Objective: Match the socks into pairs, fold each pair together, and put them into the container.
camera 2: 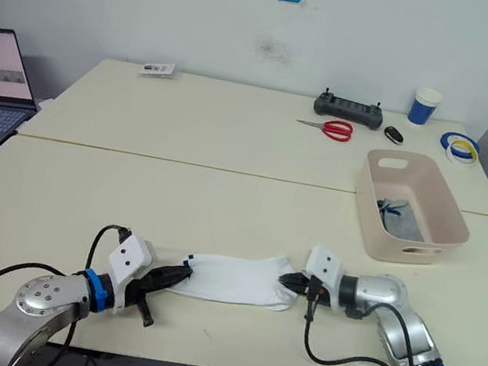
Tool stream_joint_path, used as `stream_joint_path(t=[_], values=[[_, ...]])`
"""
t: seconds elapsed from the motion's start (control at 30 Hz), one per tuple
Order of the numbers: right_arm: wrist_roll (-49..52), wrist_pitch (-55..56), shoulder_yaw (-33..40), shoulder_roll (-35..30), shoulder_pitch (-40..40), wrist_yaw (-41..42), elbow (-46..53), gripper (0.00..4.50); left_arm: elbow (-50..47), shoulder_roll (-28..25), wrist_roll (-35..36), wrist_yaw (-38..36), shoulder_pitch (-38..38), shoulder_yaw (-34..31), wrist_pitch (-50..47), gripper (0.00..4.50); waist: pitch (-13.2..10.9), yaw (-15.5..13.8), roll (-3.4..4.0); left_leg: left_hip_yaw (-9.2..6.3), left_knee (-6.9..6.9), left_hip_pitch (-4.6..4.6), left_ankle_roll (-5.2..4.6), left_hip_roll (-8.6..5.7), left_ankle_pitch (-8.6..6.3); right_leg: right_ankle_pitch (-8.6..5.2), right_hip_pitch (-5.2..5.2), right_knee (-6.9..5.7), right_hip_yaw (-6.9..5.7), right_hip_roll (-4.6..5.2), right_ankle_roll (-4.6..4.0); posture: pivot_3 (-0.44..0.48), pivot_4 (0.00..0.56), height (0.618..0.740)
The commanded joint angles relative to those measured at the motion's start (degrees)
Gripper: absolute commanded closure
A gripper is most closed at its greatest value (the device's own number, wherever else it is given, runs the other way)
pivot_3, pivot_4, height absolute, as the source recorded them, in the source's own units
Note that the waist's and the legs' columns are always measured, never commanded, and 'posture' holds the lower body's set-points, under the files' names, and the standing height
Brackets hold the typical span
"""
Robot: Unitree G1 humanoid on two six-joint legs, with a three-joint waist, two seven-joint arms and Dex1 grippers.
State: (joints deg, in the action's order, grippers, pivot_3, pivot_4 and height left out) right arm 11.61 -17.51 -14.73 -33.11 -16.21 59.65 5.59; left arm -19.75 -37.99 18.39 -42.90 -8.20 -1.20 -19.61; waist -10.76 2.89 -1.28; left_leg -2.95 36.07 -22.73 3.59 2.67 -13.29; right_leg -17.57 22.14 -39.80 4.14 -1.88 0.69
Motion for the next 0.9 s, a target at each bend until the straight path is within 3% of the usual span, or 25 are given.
stream_joint_path(t=[0.03, 0.13, 0.23, 0.47, 0.6, 0.7, 0.9], values=[[7.0, -6.0, 4.3, 0.2, -0.8, -0.2, 7.7, 4.48, -3.2, -0.5, 3.5, -2.2, 1.3, -2.2, -0.5, 4.5, 0.0, 0.0, 0.0, 0.0, 0.0, -0.04, 0.0, 0.01, 0.0, 0.0, 0.04, -0.03, -0.01, 0.0, 0.0, 0.0, 0.15, 0.74], [12.6, -14.6, 7.5, -0.5, -1.5, -1.3, 10.6, 4.48, -4.4, -1.6, 4.8, -3.9, 2.5, -2.5, -1.6, 4.5, 0.0, 0.0, 0.0, -0.07, 0.0, -0.06, 0.0, 0.04, 0.0, 0.0, 0.06, -0.03, -0.01, -0.01, 0.0, 0.0, 0.15, 0.74], [19.3, -26.6, 11.0, -3.4, -2.8, -1.8, 12.2, 3.88, -3.9, -4.0, 3.1, -6.6, 4.1, -0.2, -1.3, 4.5, 0.0, 0.0, 0.01, -0.09, -0.01, -0.08, 0.0, 0.02, 0.0, -0.01, 0.06, -0.02, -0.01, -0.02, -0.01, 0.0, 0.15, 0.74], [24.7, -44.8, 11.7, -7.8, -6.3, -6.2, 12.7, 1.36, -2.2, -4.1, -0.3, -7.3, 6.3, 5.1, -1.6, 4.5, 0.0, 0.0, 0.01, 0.03, -0.02, -0.1, -0.01, -0.02, 0.0, -0.01, 0.09, 0.04, -0.01, -0.03, -0.01, 0.0, 0.15, 0.74], [26.9, -53.9, 12.6, -6.7, -8.2, -10.7, 12.0, 0.06, -0.1, -4.0, -3.8, -6.2, 6.5, 7.0, -0.6, 4.5, 0.0, 0.2, 0.01, 0.0, -0.03, -0.12, -0.01, 0.02, -0.01, -0.01, 0.12, 0.04, 0.01, -0.07, -0.01, 0.0, 0.15, 0.74], [27.4, -58.5, 12.0, -6.1, -9.6, -12.8, 10.6, 0.06, 1.1, -4.2, -6.2, -5.5, 6.0, 8.3, 0.0, 4.5, 0.0, 0.2, 0.01, -0.02, -0.03, -0.13, -0.01, 0.01, -0.01, -0.01, 0.12, 0.05, 0.0, -0.07, 0.0, 0.0, 0.15, 0.74], [28.0, -63.4, 11.9, -2.0, -12.3, -16.0, 7.2, 0.06, -1.6, -3.0, -3.5, -4.3, 4.9, 6.0, -2.8, 4.5, 0.0, 0.3, 0.01, 0.05, -0.01, -0.11, -0.01, -0.01, -0.01, 0.01, 0.11, 0.04, 0.0, -0.06, 0.03, 0.0, 0.15, 0.74]])
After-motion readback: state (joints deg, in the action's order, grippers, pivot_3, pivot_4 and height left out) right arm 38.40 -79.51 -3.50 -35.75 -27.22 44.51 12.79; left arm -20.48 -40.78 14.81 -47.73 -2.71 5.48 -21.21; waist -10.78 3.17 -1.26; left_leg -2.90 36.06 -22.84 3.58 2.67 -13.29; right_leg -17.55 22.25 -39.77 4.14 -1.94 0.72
